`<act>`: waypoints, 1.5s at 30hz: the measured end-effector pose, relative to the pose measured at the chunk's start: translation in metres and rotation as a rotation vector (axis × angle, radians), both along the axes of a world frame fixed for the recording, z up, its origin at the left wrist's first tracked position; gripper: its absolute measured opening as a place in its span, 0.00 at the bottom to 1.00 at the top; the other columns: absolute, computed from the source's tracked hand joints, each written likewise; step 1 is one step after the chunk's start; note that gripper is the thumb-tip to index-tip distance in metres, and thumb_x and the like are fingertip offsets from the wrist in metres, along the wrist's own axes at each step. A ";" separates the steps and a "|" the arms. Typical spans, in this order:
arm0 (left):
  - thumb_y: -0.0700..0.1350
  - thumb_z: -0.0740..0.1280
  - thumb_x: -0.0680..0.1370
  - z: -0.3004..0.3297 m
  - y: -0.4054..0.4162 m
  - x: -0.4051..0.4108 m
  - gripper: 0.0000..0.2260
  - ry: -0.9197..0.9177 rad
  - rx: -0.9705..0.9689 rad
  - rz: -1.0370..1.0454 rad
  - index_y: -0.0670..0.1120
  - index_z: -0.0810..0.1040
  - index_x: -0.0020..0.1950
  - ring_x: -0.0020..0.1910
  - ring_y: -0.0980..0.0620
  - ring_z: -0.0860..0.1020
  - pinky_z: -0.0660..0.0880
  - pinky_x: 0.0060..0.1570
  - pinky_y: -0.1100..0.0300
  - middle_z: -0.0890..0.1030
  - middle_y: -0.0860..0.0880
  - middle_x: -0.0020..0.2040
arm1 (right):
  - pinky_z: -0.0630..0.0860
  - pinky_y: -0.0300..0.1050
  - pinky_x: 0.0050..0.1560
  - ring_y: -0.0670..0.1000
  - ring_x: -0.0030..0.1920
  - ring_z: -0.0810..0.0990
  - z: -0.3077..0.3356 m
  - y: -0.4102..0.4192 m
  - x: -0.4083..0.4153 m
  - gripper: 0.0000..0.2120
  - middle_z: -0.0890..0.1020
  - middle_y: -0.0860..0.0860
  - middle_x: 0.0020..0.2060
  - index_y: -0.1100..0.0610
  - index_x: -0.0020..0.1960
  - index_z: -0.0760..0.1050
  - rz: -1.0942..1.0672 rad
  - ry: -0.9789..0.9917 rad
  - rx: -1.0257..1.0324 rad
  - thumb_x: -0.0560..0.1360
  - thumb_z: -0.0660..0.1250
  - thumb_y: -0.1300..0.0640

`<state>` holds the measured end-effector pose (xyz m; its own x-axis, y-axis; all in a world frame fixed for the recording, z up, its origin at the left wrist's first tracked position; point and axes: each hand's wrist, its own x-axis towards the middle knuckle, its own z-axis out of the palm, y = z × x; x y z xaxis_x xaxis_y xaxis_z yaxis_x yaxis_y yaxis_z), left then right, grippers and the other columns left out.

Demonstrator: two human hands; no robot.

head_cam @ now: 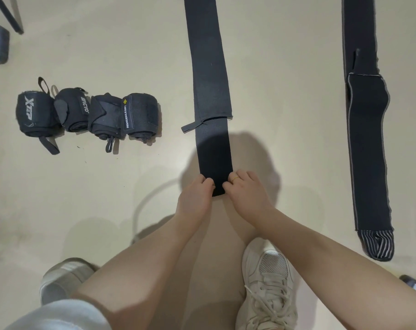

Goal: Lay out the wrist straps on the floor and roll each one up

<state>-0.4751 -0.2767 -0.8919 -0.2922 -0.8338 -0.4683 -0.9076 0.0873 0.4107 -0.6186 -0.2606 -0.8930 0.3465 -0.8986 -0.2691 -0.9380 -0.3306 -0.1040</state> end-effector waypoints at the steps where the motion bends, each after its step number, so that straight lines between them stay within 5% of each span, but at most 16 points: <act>1: 0.45 0.56 0.82 0.001 0.000 0.002 0.10 0.029 -0.002 0.001 0.41 0.74 0.54 0.47 0.48 0.74 0.69 0.42 0.57 0.74 0.46 0.52 | 0.63 0.45 0.42 0.54 0.36 0.77 0.002 -0.002 0.000 0.07 0.76 0.51 0.31 0.54 0.33 0.76 -0.071 -0.022 0.063 0.62 0.73 0.62; 5: 0.45 0.58 0.81 0.005 0.000 0.009 0.10 0.094 0.008 0.001 0.42 0.73 0.58 0.48 0.48 0.75 0.71 0.45 0.57 0.73 0.48 0.56 | 0.66 0.47 0.52 0.55 0.51 0.77 0.008 -0.014 -0.003 0.07 0.79 0.51 0.48 0.56 0.54 0.69 -0.292 -0.147 0.305 0.77 0.63 0.56; 7: 0.44 0.58 0.81 0.005 -0.002 0.007 0.10 0.111 -0.010 0.044 0.40 0.74 0.57 0.47 0.48 0.75 0.72 0.47 0.56 0.72 0.48 0.56 | 0.66 0.48 0.50 0.55 0.50 0.76 0.006 -0.019 -0.004 0.08 0.79 0.52 0.47 0.56 0.52 0.69 -0.382 -0.202 0.335 0.76 0.65 0.55; 10: 0.44 0.58 0.81 0.004 -0.011 0.000 0.09 0.059 -0.016 0.080 0.40 0.74 0.56 0.46 0.48 0.74 0.71 0.45 0.56 0.72 0.47 0.55 | 0.69 0.45 0.39 0.56 0.41 0.77 0.005 -0.022 0.002 0.04 0.79 0.53 0.40 0.57 0.39 0.75 -0.210 -0.056 0.117 0.68 0.71 0.61; 12: 0.43 0.59 0.81 0.006 -0.017 -0.004 0.07 0.034 -0.014 0.125 0.42 0.73 0.55 0.44 0.50 0.71 0.68 0.42 0.58 0.72 0.48 0.53 | 0.68 0.42 0.33 0.53 0.33 0.75 0.005 -0.024 0.004 0.08 0.76 0.51 0.32 0.55 0.32 0.74 -0.072 0.011 -0.019 0.66 0.61 0.64; 17: 0.40 0.60 0.79 0.006 -0.022 -0.007 0.05 0.040 -0.020 0.180 0.40 0.73 0.50 0.42 0.48 0.71 0.68 0.42 0.57 0.70 0.47 0.48 | 0.66 0.45 0.36 0.53 0.33 0.74 -0.006 -0.022 -0.010 0.07 0.75 0.50 0.32 0.55 0.33 0.73 0.224 0.032 -0.117 0.69 0.61 0.61; 20: 0.39 0.61 0.79 0.002 -0.023 -0.008 0.06 0.087 -0.015 0.233 0.38 0.75 0.51 0.45 0.46 0.74 0.69 0.45 0.57 0.70 0.45 0.48 | 0.65 0.44 0.37 0.53 0.34 0.74 -0.003 -0.032 -0.010 0.11 0.75 0.51 0.32 0.55 0.34 0.74 0.216 0.059 -0.090 0.69 0.56 0.65; 24: 0.37 0.66 0.76 -0.001 -0.018 -0.002 0.10 0.165 -0.103 0.185 0.37 0.76 0.57 0.50 0.47 0.74 0.65 0.49 0.65 0.73 0.42 0.53 | 0.63 0.46 0.55 0.54 0.58 0.71 0.002 -0.046 -0.011 0.11 0.74 0.52 0.56 0.55 0.56 0.77 -0.019 -0.024 0.194 0.80 0.58 0.54; 26: 0.36 0.65 0.76 -0.001 -0.018 0.002 0.10 0.163 -0.126 0.160 0.38 0.77 0.57 0.51 0.47 0.74 0.63 0.48 0.67 0.74 0.43 0.53 | 0.63 0.47 0.59 0.54 0.60 0.71 0.002 -0.050 -0.012 0.13 0.74 0.52 0.58 0.54 0.61 0.75 -0.152 -0.130 0.280 0.80 0.58 0.51; 30: 0.39 0.61 0.79 0.002 -0.036 -0.004 0.10 0.103 -0.077 0.206 0.41 0.76 0.59 0.52 0.47 0.75 0.68 0.48 0.61 0.76 0.45 0.55 | 0.68 0.49 0.52 0.55 0.49 0.76 0.003 -0.056 -0.011 0.10 0.79 0.53 0.48 0.57 0.55 0.71 -0.420 -0.328 0.294 0.75 0.67 0.55; 35: 0.38 0.60 0.79 0.004 -0.058 -0.016 0.06 0.043 0.006 0.280 0.42 0.74 0.53 0.46 0.48 0.72 0.62 0.39 0.63 0.74 0.46 0.49 | 0.63 0.45 0.35 0.54 0.31 0.76 -0.008 -0.055 -0.011 0.06 0.79 0.52 0.37 0.56 0.35 0.74 0.026 -0.029 -0.149 0.70 0.64 0.58; 41: 0.38 0.62 0.78 -0.001 -0.063 -0.012 0.06 0.059 0.068 0.400 0.41 0.78 0.51 0.47 0.48 0.74 0.60 0.40 0.64 0.75 0.44 0.50 | 0.66 0.41 0.31 0.54 0.29 0.73 -0.010 -0.059 -0.017 0.12 0.76 0.53 0.32 0.57 0.33 0.73 0.181 -0.068 -0.161 0.64 0.52 0.67; 45: 0.40 0.60 0.79 0.003 -0.058 -0.012 0.10 0.036 0.038 0.324 0.38 0.80 0.50 0.49 0.46 0.75 0.62 0.41 0.64 0.71 0.46 0.47 | 0.71 0.44 0.38 0.56 0.38 0.77 -0.001 -0.067 -0.010 0.04 0.77 0.55 0.39 0.59 0.40 0.76 0.104 -0.132 0.022 0.67 0.66 0.67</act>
